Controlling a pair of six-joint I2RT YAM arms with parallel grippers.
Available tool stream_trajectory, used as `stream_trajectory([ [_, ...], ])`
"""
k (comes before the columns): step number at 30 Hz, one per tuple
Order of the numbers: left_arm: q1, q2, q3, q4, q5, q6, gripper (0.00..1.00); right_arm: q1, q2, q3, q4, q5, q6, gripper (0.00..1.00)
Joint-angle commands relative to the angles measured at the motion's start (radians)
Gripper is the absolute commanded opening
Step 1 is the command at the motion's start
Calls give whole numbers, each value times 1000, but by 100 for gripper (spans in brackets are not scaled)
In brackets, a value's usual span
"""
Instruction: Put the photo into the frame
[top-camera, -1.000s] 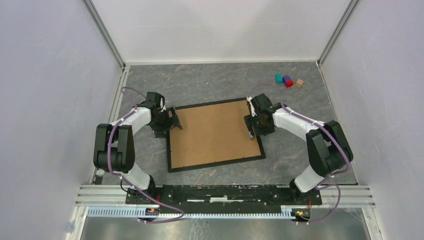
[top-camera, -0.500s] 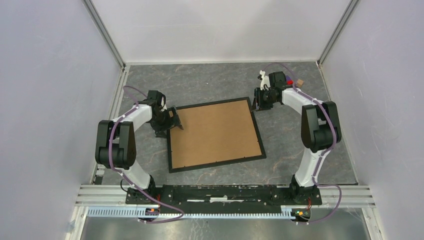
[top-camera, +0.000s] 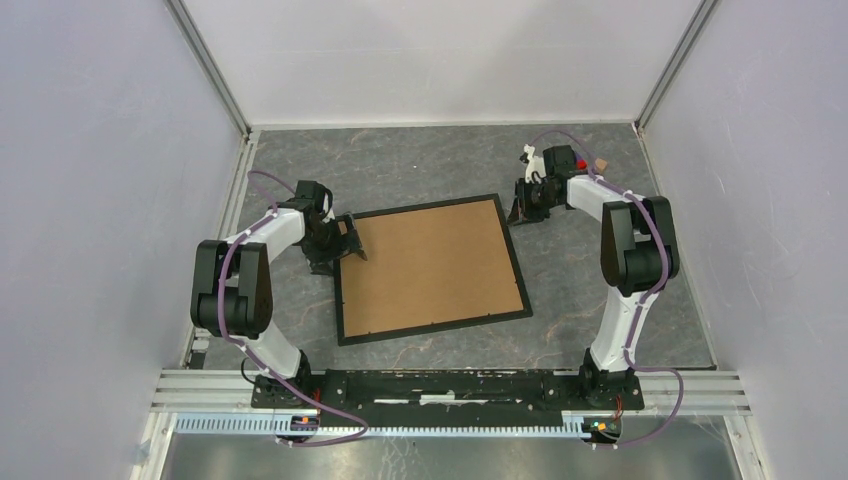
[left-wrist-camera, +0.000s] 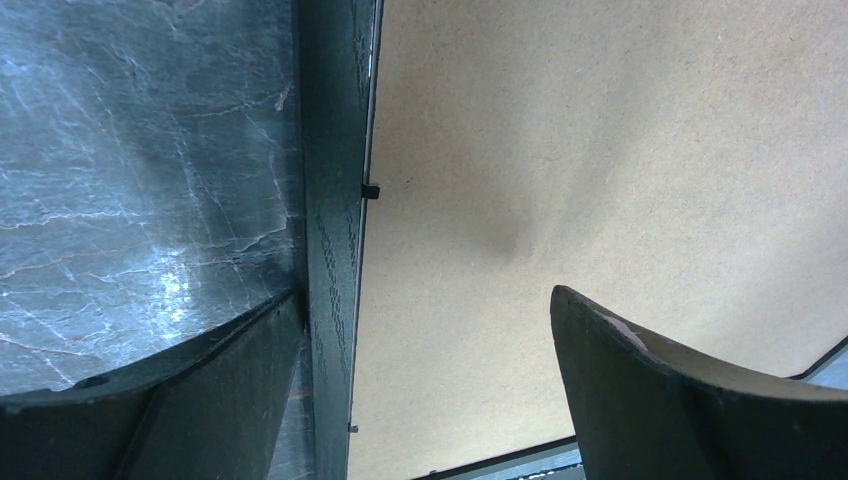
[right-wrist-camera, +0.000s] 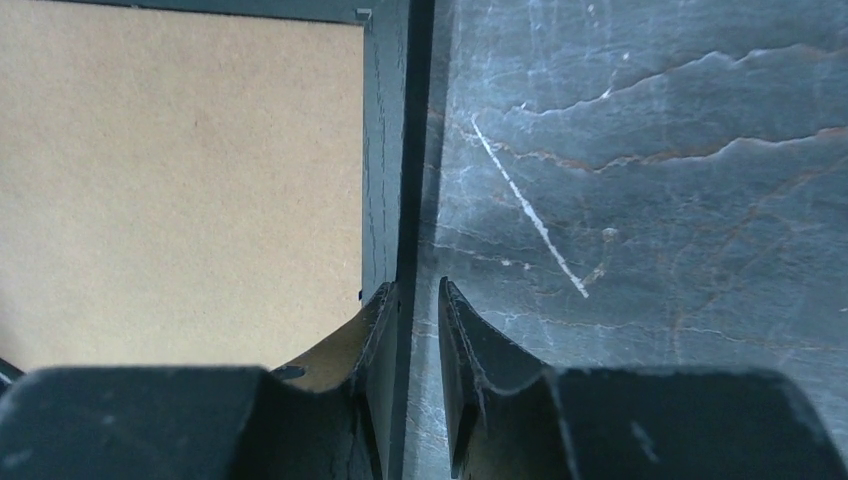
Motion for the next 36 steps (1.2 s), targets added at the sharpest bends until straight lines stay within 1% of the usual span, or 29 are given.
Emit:
stream_trajectory([
  [1, -7, 26, 7, 3, 7, 42, 98, 1, 9, -16, 1, -54, -22, 27],
  [5, -7, 25, -1, 11, 12, 38, 98, 2, 25, -27, 4, -74, -20, 26],
  [16, -7, 29, -3, 18, 27, 34, 99, 15, 57, -60, -2, -46, -16, 25],
  [19, -8, 29, -5, 21, 28, 32, 99, 26, 76, -60, -31, -5, -22, 25],
  [25, -8, 29, -3, 20, 28, 33, 99, 70, 111, -24, -113, 180, -31, 23],
  [30, -7, 27, -6, 21, 29, 33, 99, 118, 127, -15, -149, 290, -25, 21],
  [33, -9, 25, -5, 21, 30, 30, 100, 158, 121, -65, -138, 335, 9, 18],
  [34, -8, 26, -3, 22, 32, 27, 100, 180, 114, -86, -128, 352, 27, 16],
  [36, -9, 29, 1, 23, 42, 23, 100, 231, 112, -131, -114, 366, 57, 15],
])
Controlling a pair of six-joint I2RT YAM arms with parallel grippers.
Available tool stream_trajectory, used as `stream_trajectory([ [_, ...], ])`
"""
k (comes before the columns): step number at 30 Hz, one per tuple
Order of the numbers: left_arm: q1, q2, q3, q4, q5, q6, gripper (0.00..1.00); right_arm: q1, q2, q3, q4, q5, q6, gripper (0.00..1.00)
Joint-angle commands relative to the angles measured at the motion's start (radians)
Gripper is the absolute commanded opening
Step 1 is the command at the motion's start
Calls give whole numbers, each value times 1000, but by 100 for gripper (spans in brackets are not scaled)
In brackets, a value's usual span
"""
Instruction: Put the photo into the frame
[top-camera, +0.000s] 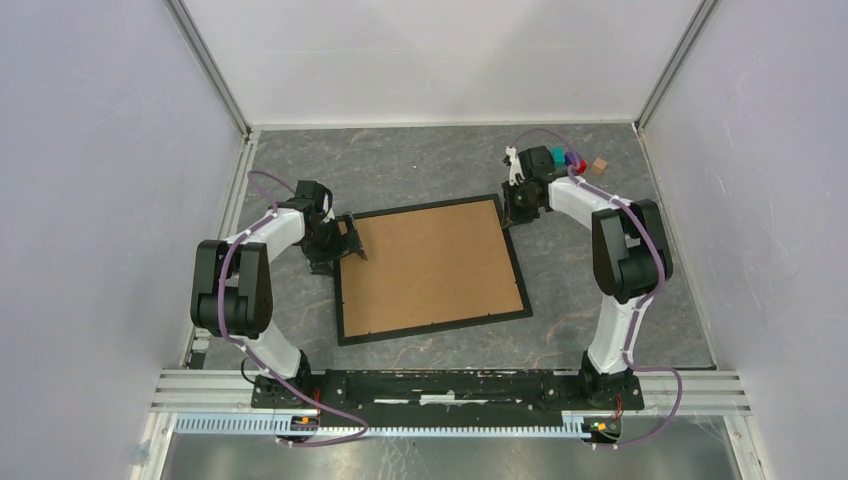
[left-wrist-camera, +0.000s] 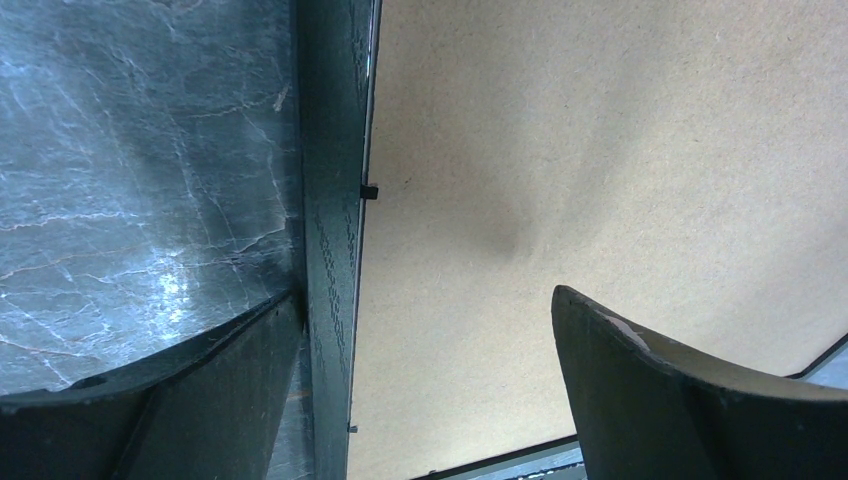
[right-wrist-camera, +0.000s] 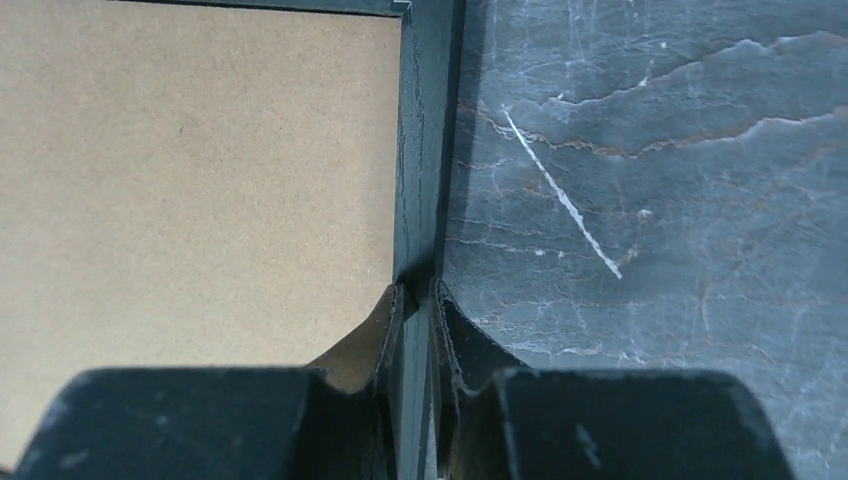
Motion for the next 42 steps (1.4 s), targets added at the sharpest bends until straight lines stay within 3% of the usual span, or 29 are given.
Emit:
stream_trajectory([
  [1, -8, 29, 4, 21, 43, 20, 100, 146, 114, -166, -51, 171, 48, 15],
  [9, -19, 40, -2, 29, 78, -2, 100, 254, 111, -224, 8, 134, 120, 22],
  [17, -29, 45, -7, 56, 113, -29, 100, 273, 88, -255, 48, 13, 115, 38],
  [22, -38, 42, -10, 61, 118, -32, 100, 279, 131, -209, 23, 63, 88, 42],
  [24, -36, 38, -8, 62, 119, -32, 100, 291, 135, -205, 32, -22, 80, 46],
  [28, -36, 61, 46, 36, 122, -24, 100, 255, -38, -286, 215, -258, 142, 71],
  [29, -37, 72, 61, 40, 139, -30, 100, 230, -86, -325, 267, -298, 174, 73],
  [35, -38, 149, 188, 36, 188, -72, 100, 173, -284, -540, 452, -416, 250, 75],
  [38, -49, 219, 289, 45, 168, -91, 100, 184, -372, -708, 692, -471, 394, 75],
  [42, -93, 361, 447, 139, 273, -185, 99, 237, -425, -857, 969, -420, 582, 75],
])
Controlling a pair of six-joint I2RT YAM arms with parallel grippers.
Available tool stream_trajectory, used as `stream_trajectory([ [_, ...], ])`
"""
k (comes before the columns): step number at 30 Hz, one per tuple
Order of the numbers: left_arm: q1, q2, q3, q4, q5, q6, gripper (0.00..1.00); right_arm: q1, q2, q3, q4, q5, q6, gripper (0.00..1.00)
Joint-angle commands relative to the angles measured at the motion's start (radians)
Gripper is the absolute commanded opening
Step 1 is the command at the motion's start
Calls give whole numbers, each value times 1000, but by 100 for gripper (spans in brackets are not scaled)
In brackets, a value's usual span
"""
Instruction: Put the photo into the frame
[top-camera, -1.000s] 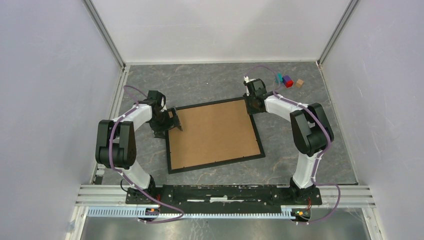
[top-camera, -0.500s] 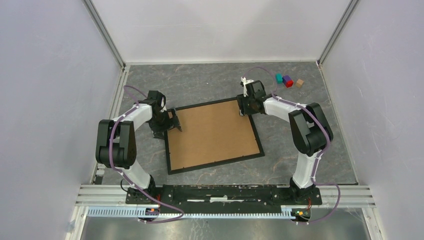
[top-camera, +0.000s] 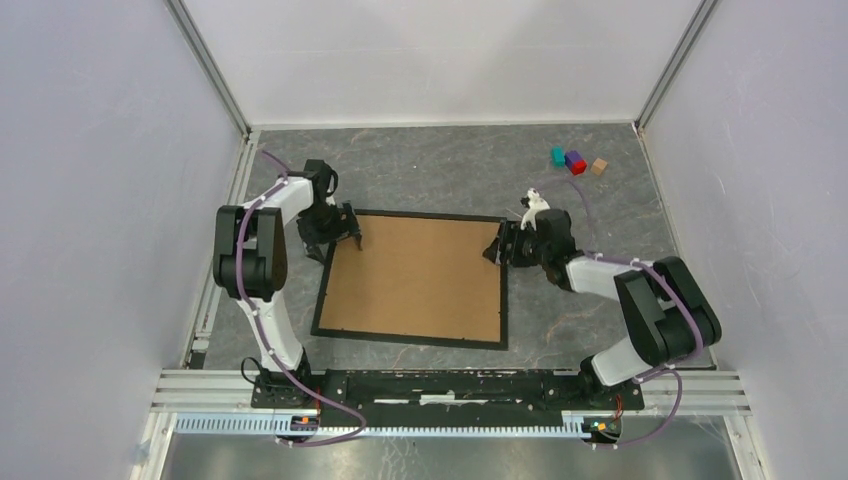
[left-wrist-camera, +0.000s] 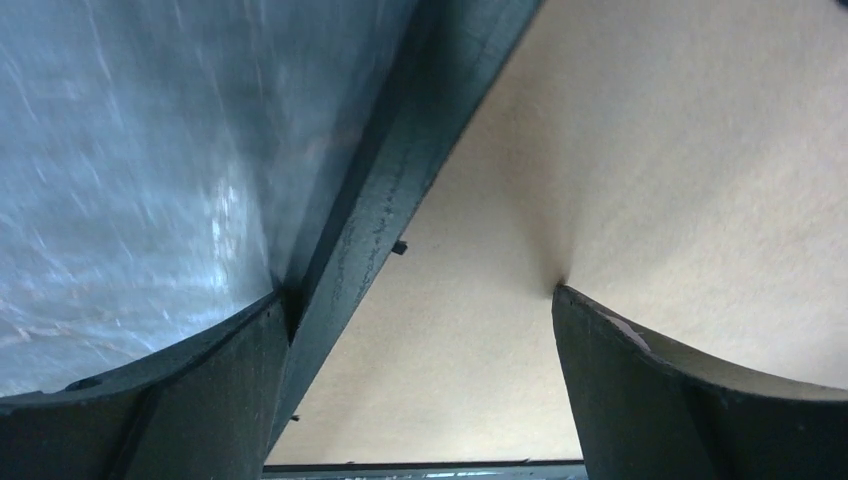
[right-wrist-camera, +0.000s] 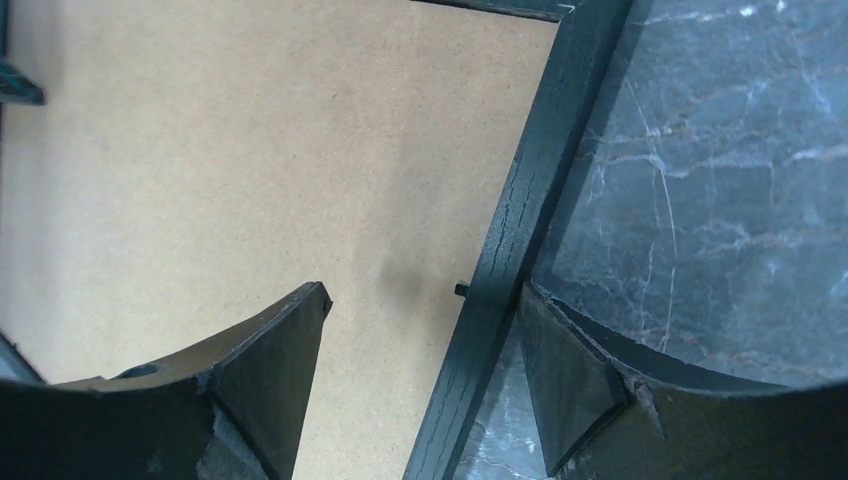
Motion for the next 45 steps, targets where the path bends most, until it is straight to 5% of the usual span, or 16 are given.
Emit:
stream_trajectory([
  [1, -106, 154, 199, 399, 387, -217, 99, 147, -6, -156, 316, -329, 358, 75],
  [3, -137, 220, 342, 374, 387, -234, 99, 157, -13, -203, 413, -323, 417, 75],
  [5, -163, 262, 539, 174, 215, -134, 100, 153, -51, -208, 363, -329, 386, 75],
  [9, -173, 157, 658, -109, -197, -9, 100, 149, -194, -64, -213, -81, 11, 77],
  [12, -166, -87, 423, -136, -307, -27, 100, 148, -273, 39, -376, 133, -151, 81],
  [16, -167, -430, 16, -46, -151, -138, 100, 126, -154, 246, -422, 234, -281, 85],
  [23, -277, -786, -423, 17, -44, -451, 100, 105, 311, 768, -526, -41, -377, 85],
  [28, -278, -753, -570, 194, -47, -456, 100, 105, 495, 902, -479, -168, -326, 79],
  [35, -233, -498, -561, 429, 96, -398, 99, 104, 451, 696, -390, -211, -298, 75],
  [45, -209, -218, -246, 322, 49, -197, 97, 105, 95, 110, -154, -369, -80, 73],
])
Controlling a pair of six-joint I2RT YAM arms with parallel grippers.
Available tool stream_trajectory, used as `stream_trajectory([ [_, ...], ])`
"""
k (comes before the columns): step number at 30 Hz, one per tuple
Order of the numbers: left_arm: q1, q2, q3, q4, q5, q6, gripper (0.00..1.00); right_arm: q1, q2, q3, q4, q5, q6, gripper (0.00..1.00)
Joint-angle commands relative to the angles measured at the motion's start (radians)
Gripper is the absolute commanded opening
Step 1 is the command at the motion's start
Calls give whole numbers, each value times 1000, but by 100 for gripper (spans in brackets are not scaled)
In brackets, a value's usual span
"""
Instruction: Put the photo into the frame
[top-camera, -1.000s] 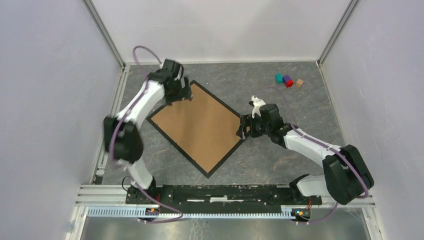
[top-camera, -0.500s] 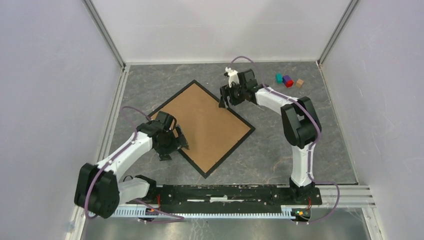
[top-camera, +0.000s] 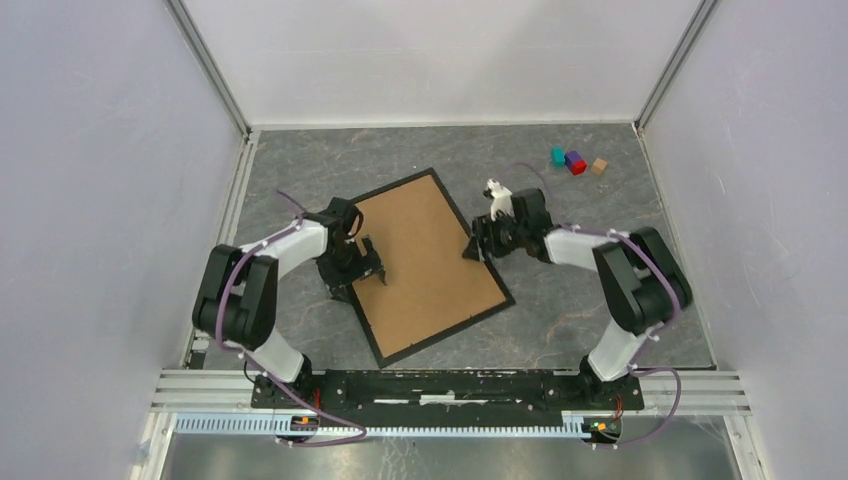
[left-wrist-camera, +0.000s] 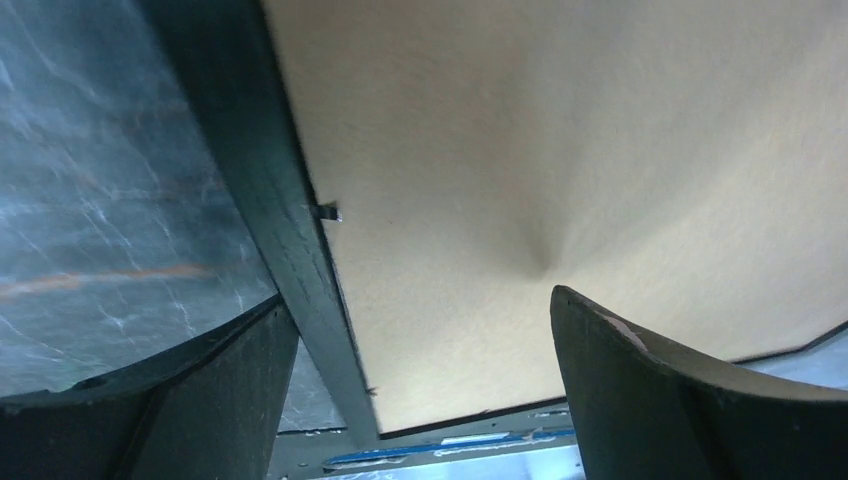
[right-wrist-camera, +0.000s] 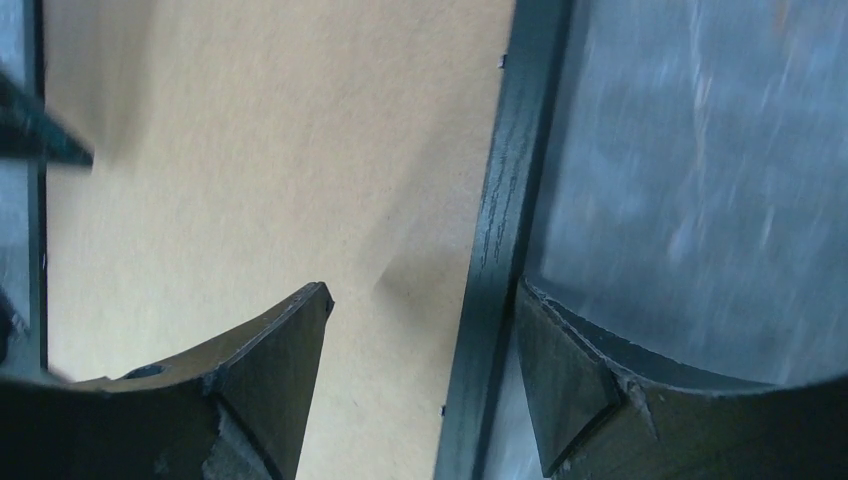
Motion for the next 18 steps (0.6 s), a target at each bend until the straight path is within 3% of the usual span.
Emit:
stream_trajectory([
  [1, 9, 105, 160, 177, -10, 128, 97, 41, -175, -199, -54, -154, 140, 74],
  [5, 38, 151, 221, 150, -19, 165, 98, -17, -248, -146, -366, 48, 38, 75],
  [10, 73, 174, 234, 131, -23, 218, 97, -91, -317, -113, -585, 68, -64, 71],
  [13, 73, 179, 229, 132, -13, 221, 97, -107, -316, -114, -603, 4, -106, 55],
  [18, 73, 175, 201, 142, 4, 213, 97, -121, -267, -121, -518, -51, -78, 46],
])
